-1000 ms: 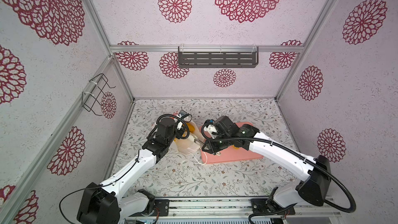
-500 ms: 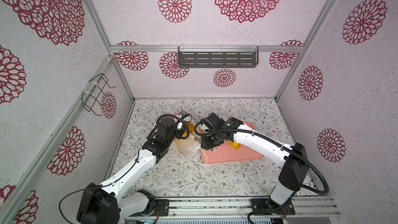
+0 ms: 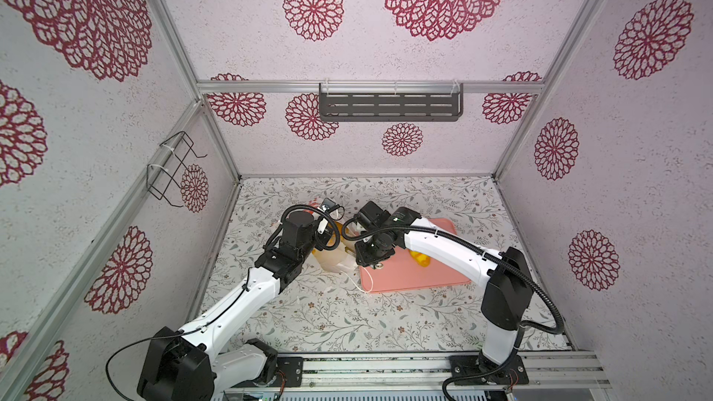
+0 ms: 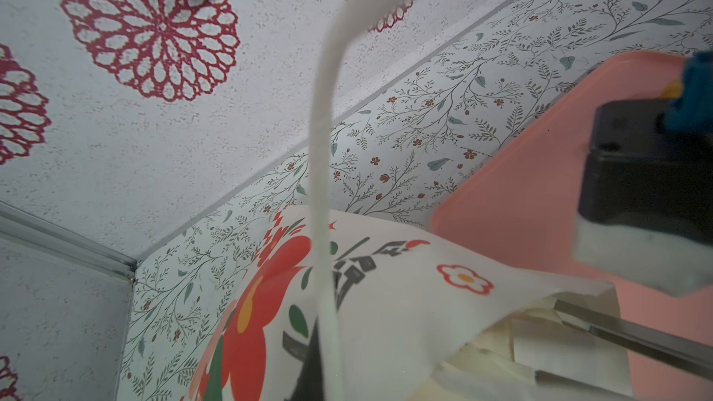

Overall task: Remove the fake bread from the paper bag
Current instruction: 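Move the open tongs with the right gripper back into the bag, then close the tongs on a third bread roll inside the bag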

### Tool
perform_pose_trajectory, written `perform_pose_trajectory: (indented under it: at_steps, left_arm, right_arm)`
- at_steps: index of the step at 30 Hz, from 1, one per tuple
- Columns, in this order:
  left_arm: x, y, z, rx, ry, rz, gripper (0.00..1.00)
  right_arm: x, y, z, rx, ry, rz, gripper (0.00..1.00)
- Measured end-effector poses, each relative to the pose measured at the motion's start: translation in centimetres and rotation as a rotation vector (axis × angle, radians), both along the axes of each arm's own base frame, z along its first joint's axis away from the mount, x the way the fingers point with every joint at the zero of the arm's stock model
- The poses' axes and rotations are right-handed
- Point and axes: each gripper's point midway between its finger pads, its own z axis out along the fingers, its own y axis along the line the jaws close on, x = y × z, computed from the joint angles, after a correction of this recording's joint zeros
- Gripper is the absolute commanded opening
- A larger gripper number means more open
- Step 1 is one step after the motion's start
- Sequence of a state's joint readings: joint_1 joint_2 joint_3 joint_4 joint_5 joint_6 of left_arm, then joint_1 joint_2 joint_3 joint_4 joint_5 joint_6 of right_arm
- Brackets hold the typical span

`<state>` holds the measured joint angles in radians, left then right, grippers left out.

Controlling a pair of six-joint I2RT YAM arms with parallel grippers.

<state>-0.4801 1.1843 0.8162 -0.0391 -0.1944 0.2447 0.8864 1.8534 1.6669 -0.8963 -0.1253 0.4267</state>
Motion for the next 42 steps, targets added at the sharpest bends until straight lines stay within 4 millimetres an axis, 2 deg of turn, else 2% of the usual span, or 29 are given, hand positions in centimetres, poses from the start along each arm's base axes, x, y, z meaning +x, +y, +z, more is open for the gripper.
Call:
perform_pose_trajectory:
  at_steps: [6, 15, 22, 25, 29, 37, 42]
  left_arm:
    - [0.0, 0.1, -0.2, 0.004, 0.009, 0.006, 0.0]
    - [-0.2, -0.2, -0.3, 0.005, 0.009, -0.003, 0.0]
    - [-0.2, -0.2, -0.3, 0.007, 0.008, 0.001, 0.0]
    - [-0.1, -0.2, -0.4, 0.01, 0.008, 0.009, 0.0]
    - [0.0, -0.5, -0.8, 0.015, 0.016, 0.015, 0.0]
    - [0.5, -0.6, -0.6, 0.017, 0.01, 0.033, 0.0]
    - [0.5, -0.6, -0.6, 0.014, 0.01, 0.036, 0.0]
  right_arm:
    - [0.1, 0.7, -0.9, -0.002, 0.025, 0.007, 0.31]
    - [-0.2, 1.0, -0.8, 0.013, 0.041, 0.015, 0.22]
    - [-0.3, 1.1, -0.8, 0.018, 0.044, 0.016, 0.04]
    - [-0.6, 1.2, -0.6, 0.02, 0.042, 0.015, 0.0]
    - [-1.6, 0.8, 0.3, 0.034, 0.029, 0.018, 0.0]
    - [-3.8, -0.4, 3.6, 0.124, -0.012, -0.003, 0.0]
    - [-4.3, -1.1, 3.0, 0.127, -0.01, -0.015, 0.0]
